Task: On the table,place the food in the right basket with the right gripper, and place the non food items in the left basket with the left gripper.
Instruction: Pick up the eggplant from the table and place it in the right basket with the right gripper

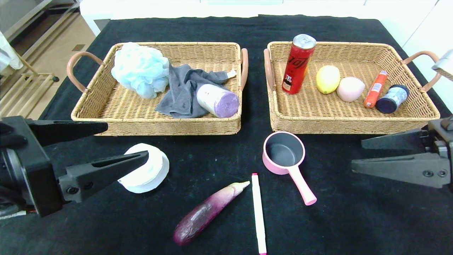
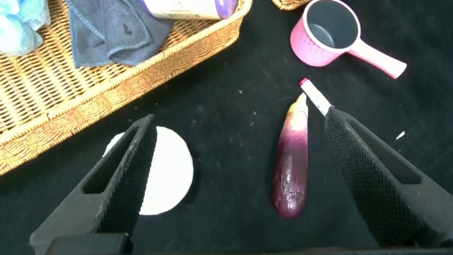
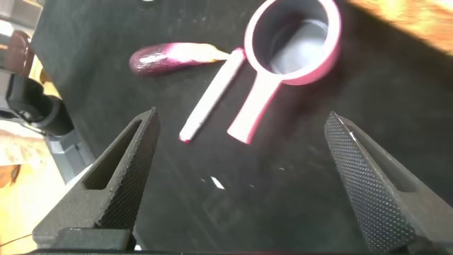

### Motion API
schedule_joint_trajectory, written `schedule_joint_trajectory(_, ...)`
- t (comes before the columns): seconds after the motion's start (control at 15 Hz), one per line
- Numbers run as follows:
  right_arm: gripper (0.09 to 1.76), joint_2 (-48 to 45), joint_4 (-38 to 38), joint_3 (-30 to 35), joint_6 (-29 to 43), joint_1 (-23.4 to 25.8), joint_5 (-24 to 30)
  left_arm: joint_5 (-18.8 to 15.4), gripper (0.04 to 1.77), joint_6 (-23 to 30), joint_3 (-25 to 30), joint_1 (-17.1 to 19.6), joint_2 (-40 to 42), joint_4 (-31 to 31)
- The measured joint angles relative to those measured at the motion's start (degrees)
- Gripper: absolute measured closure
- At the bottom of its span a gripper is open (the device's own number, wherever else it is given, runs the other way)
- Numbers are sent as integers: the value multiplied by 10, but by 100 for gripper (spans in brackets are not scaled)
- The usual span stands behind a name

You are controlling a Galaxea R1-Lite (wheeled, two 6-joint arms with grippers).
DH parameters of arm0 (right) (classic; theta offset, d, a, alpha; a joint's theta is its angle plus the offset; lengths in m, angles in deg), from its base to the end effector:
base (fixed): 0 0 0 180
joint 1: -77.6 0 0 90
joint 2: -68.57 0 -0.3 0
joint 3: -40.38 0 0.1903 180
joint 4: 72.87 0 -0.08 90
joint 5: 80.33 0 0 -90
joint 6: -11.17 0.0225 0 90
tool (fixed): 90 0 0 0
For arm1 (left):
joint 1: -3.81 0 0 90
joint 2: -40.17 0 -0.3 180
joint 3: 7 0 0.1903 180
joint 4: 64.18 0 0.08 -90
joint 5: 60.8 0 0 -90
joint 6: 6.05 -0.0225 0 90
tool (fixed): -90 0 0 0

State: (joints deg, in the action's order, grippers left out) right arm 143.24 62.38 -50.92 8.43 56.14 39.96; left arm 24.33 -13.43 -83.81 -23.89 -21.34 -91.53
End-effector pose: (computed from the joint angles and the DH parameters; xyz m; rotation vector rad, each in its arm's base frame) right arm 0.1733 0.0803 0.2969 -0.0045 0.4848 0.8963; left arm 0.1236 -0.0671 0.2925 0.1671 0.1723 -0.5793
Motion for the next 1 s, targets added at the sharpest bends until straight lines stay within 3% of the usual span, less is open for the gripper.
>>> schedule_joint_trajectory(0.73,15,-52,32,63,-98,192,171,0,9,-5,4,-1,-2,-1)
schedule_joint_trajectory(1.0,15,-68,38,84,-108,216,176,0,9,-5,4,-1,-8,-1)
